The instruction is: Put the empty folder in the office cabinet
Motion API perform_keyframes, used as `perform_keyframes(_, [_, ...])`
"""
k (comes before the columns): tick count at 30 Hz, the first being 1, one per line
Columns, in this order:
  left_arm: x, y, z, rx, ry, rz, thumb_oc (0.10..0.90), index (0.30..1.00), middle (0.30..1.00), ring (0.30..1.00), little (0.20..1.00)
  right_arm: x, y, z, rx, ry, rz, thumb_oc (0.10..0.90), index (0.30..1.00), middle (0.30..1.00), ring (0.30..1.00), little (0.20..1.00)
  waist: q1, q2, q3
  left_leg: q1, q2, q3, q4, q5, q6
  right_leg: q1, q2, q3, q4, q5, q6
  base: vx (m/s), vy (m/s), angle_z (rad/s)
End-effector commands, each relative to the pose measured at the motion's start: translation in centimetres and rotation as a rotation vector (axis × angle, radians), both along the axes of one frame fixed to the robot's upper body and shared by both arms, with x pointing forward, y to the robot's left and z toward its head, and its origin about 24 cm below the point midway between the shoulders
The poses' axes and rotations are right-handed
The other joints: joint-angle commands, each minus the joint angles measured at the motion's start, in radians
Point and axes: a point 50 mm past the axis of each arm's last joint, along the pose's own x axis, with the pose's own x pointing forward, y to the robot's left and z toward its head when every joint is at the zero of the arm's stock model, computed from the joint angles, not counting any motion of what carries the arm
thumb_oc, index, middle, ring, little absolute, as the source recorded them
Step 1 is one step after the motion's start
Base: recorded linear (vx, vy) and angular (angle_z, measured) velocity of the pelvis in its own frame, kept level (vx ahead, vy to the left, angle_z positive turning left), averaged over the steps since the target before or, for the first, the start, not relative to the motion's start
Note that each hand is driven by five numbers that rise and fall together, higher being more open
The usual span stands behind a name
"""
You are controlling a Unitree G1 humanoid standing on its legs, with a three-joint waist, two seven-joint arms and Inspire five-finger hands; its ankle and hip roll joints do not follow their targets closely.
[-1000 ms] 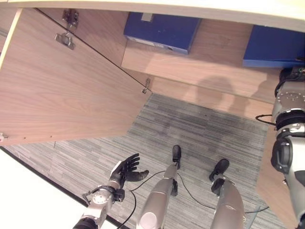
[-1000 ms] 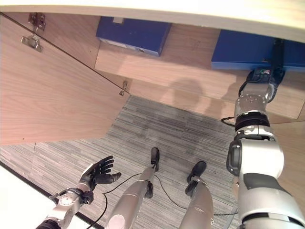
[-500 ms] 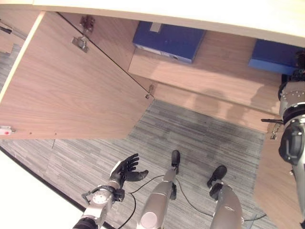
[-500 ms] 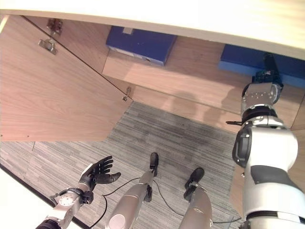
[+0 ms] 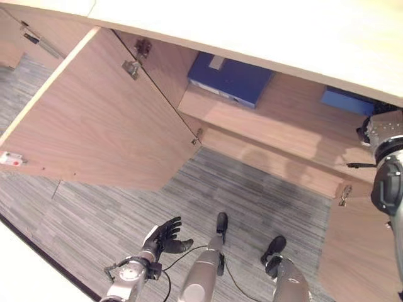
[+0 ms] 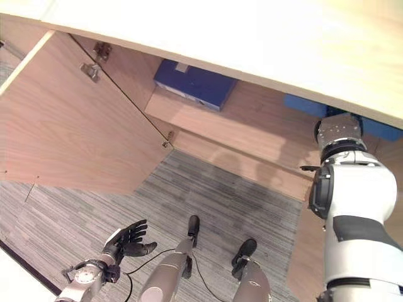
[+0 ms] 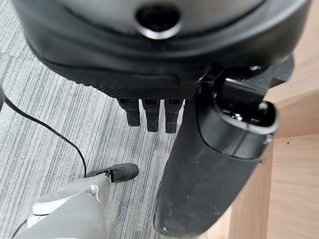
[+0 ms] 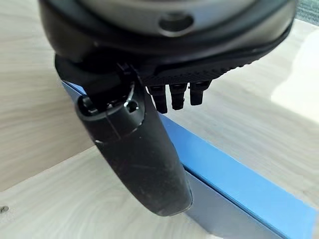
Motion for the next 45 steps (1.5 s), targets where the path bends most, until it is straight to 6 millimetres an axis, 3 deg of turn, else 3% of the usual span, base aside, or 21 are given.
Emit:
perform_keyframes(1, [-0.4, 2.6, 0.5, 0.107, 0.000, -0.009, 0.800, 0.900, 0.900, 0.900, 0.900, -0.1, -0.8, 2.3, -0.084, -0.093, -0.041, 0.800, 0.900, 0.900, 0.900, 0.900, 0.034, -0.054, -0.066, 0.139, 0.051, 0.093, 0.004, -0.161, -0.120, 0.175, 0.036, 0.033, -0.195, -0.021, 0.104, -0.01, 0.019, 0.06])
perform_keyframes(11, [-0.5, 2.2, 0.2, 0.090, 0.005, -0.008, 0.800, 0.900, 0.900, 0.900, 0.900, 0.1, 0.0, -0.2, -0.042, -0.055, -0.040, 0.800, 0.900, 0.900, 0.900, 0.900, 0.040, -0.057, -0.076, 0.154, 0.048, 0.087, 0.004, -0.164, -0.114, 0.201, 0.040, 0.025, -0.200, -0.027, 0.103, 0.00, 0.002, 0.01])
perform_keyframes(18, [-0.5, 1.9, -0.1, 0.082, 0.014, 0.012, 0.800, 0.900, 0.900, 0.900, 0.900, 1.0, 2.7, -3.4, 0.030, -0.067, -0.008, 0.800, 0.900, 0.900, 0.900, 0.900, 0.031, -0.059, -0.075, 0.172, 0.048, 0.087, 0.004, -0.169, -0.109, 0.215, 0.041, 0.022, -0.193, -0.030, 0.104, -0.01, 0.005, 0.01])
perform_keyframes(19, [-0.6, 1.7, -0.3, 0.068, 0.020, 0.027, 0.800, 0.900, 0.900, 0.900, 0.900, 1.4, 4.3, -4.6, 0.053, -0.085, 0.017, 0.800, 0.900, 0.900, 0.900, 0.900, 0.026, -0.061, -0.076, 0.181, 0.049, 0.088, 0.004, -0.172, -0.106, 0.218, 0.043, 0.026, -0.191, -0.028, 0.105, 0.01, 0.014, -0.04])
perform_keyframes(23, [-0.9, 1.6, -0.7, 0.061, 0.038, 0.044, 0.800, 0.900, 0.900, 0.900, 0.900, 1.8, 6.4, -6.1, 0.086, -0.107, 0.038, 0.800, 0.900, 0.900, 0.900, 0.900, 0.013, -0.067, -0.078, 0.196, 0.049, 0.092, 0.003, -0.176, -0.104, 0.224, 0.045, 0.031, -0.186, -0.026, 0.106, 0.00, 0.005, -0.01])
perform_keyframes(26, [-1.3, 1.4, -1.2, 0.044, 0.060, 0.087, 0.800, 0.900, 0.900, 0.900, 0.900, 2.0, 9.3, -7.6, 0.112, -0.140, 0.077, 0.800, 0.900, 0.900, 0.900, 0.900, -0.004, -0.073, -0.081, 0.215, 0.053, 0.099, 0.004, -0.177, -0.102, 0.235, 0.048, 0.034, -0.181, -0.026, 0.103, -0.01, 0.025, -0.01])
perform_keyframes(30, [-2.7, 1.2, -2.3, 0.034, 0.118, 0.132, 0.800, 0.900, 0.900, 0.900, 0.900, 1.4, 12.6, -8.2, 0.093, -0.249, 0.123, 0.800, 0.900, 0.900, 0.900, 0.900, -0.033, -0.081, -0.087, 0.249, 0.055, 0.110, 0.003, -0.179, -0.100, 0.266, 0.053, 0.033, -0.192, -0.017, 0.101, 0.00, 0.037, -0.05])
perform_keyframes(34, [-4.4, 1.1, -3.2, 0.031, 0.176, 0.171, 0.800, 0.900, 0.900, 0.900, 0.900, -0.9, 15.3, -8.8, 0.033, -0.362, 0.185, 0.800, 0.900, 0.900, 0.900, 0.900, -0.061, -0.088, -0.098, 0.285, 0.052, 0.127, -0.001, -0.180, -0.098, 0.305, 0.061, 0.031, -0.228, -0.001, 0.097, 0.01, 0.039, -0.11])
perform_keyframes(38, [-5.3, 1.2, -3.6, 0.027, 0.203, 0.184, 0.800, 0.900, 0.900, 0.900, 0.900, -2.1, 14.9, -9.8, -0.008, -0.366, 0.190, 0.800, 0.900, 0.900, 0.900, 0.900, -0.068, -0.091, -0.107, 0.302, 0.053, 0.133, -0.003, -0.182, -0.099, 0.331, 0.062, 0.027, -0.251, 0.007, 0.097, 0.03, 0.017, -0.07])
perform_keyframes(41, [-5.7, 2.2, -3.4, 0.039, 0.195, 0.206, 0.800, 0.900, 0.900, 0.900, 0.900, -3.2, 13.1, -10.5, -0.316, -0.283, 0.273, 0.800, 0.900, 0.900, 0.900, 0.900, -0.075, -0.095, -0.111, 0.323, 0.055, 0.142, -0.003, -0.185, -0.096, 0.352, 0.060, 0.024, -0.257, 0.012, 0.098, 0.02, 0.009, -0.02])
perform_keyframes(42, [-5.6, 2.7, -3.2, 0.042, 0.177, 0.226, 0.800, 0.900, 0.900, 0.900, 0.900, -4.0, 11.8, -11.3, -0.507, -0.214, 0.320, 0.800, 0.900, 0.900, 0.900, 0.900, -0.082, -0.099, -0.109, 0.332, 0.057, 0.147, -0.003, -0.186, -0.096, 0.362, 0.060, 0.024, -0.262, 0.013, 0.100, 0.02, 0.005, -0.05])
perform_keyframes(43, [-5.6, 2.7, -3.2, 0.042, 0.178, 0.226, 0.800, 0.900, 0.900, 0.900, 0.900, -4.0, 11.8, -11.4, -0.508, -0.213, 0.320, 0.800, 0.900, 0.900, 0.900, 0.900, -0.082, -0.099, -0.109, 0.333, 0.057, 0.147, -0.003, -0.187, -0.097, 0.363, 0.061, 0.024, -0.263, 0.013, 0.100, 0.01, 0.009, -0.04])
perform_keyframes(44, [-5.7, 2.9, -3.2, 0.041, 0.171, 0.237, 0.800, 0.900, 0.900, 0.900, 0.900, -4.6, 11.2, -11.5, -0.627, -0.190, 0.362, 0.800, 0.900, 0.900, 0.900, 0.900, -0.088, -0.102, -0.108, 0.335, 0.059, 0.149, -0.003, -0.187, -0.097, 0.365, 0.061, 0.024, -0.264, 0.014, 0.100, 0.00, 0.000, 0.00])
perform_keyframes(45, [-5.8, 3.1, -3.1, 0.042, 0.164, 0.247, 0.800, 0.900, 0.900, 0.900, 0.900, -5.3, 10.5, -11.9, -0.763, -0.144, 0.395, 0.596, 0.594, 0.594, 0.594, 0.594, -0.095, -0.106, -0.107, 0.339, 0.060, 0.151, -0.003, -0.188, -0.097, 0.370, 0.061, 0.023, -0.267, 0.015, 0.102, 0.01, 0.008, 0.03])
